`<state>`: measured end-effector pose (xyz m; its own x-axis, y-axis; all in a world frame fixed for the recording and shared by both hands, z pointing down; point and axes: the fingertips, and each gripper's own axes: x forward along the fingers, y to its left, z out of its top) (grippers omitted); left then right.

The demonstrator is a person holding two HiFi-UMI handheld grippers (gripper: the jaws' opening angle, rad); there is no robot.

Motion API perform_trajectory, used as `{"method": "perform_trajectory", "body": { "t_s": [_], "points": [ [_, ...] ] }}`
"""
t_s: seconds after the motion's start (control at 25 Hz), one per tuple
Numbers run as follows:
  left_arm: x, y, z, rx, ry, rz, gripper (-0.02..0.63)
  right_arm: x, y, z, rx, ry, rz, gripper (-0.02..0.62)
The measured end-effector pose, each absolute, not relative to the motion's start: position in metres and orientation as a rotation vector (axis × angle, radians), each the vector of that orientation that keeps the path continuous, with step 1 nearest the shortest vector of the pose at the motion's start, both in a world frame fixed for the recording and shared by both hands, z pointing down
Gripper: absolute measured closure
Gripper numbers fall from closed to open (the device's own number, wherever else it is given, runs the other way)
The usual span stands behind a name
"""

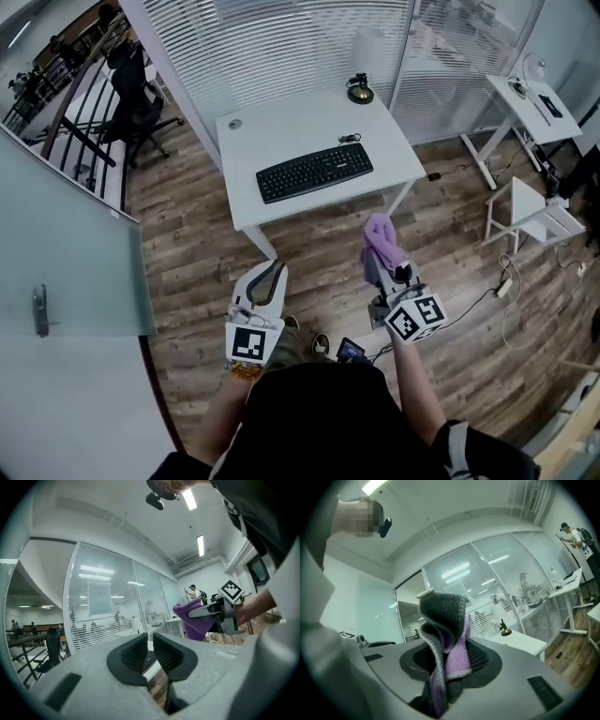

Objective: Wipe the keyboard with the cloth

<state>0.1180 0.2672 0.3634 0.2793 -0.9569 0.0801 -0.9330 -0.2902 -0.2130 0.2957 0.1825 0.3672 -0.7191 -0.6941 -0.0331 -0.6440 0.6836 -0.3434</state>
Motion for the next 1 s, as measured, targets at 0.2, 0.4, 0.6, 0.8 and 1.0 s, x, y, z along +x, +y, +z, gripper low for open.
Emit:
{"method": "perform_trajectory", "body": {
  "t_s": [0.2, 0.4, 0.6, 0.8, 1.0],
  "points": [
    [0.083, 0.217, 0.382, -2.418, 1.78, -0.279, 0.557, 0.273, 0.128, 0.385, -1.131, 2.781, -0.497, 0.472],
    [0.044, 0.143, 0.393, -2.441, 1.791, -0.223, 0.557, 0.249, 0.06, 0.399, -1.208, 2.759, -0.561, 0.472],
    [0.001, 0.07, 0.394, -2.45, 1.75, -0.225, 0.557, 0.22, -0.011, 0.398, -1.265, 2.789, -0.588, 0.471],
    [-0.039, 0.016, 0.416, -2.493, 1.701, -0.264, 0.556, 0.195, -0.069, 0.408, -1.252, 2.805, -0.662, 0.468],
    [-0.067, -0.023, 0.45, -2.576, 1.599, -0.33, 0.555, 0.172, -0.126, 0.442, -1.272, 2.878, -0.767, 0.466]
  ]
}}
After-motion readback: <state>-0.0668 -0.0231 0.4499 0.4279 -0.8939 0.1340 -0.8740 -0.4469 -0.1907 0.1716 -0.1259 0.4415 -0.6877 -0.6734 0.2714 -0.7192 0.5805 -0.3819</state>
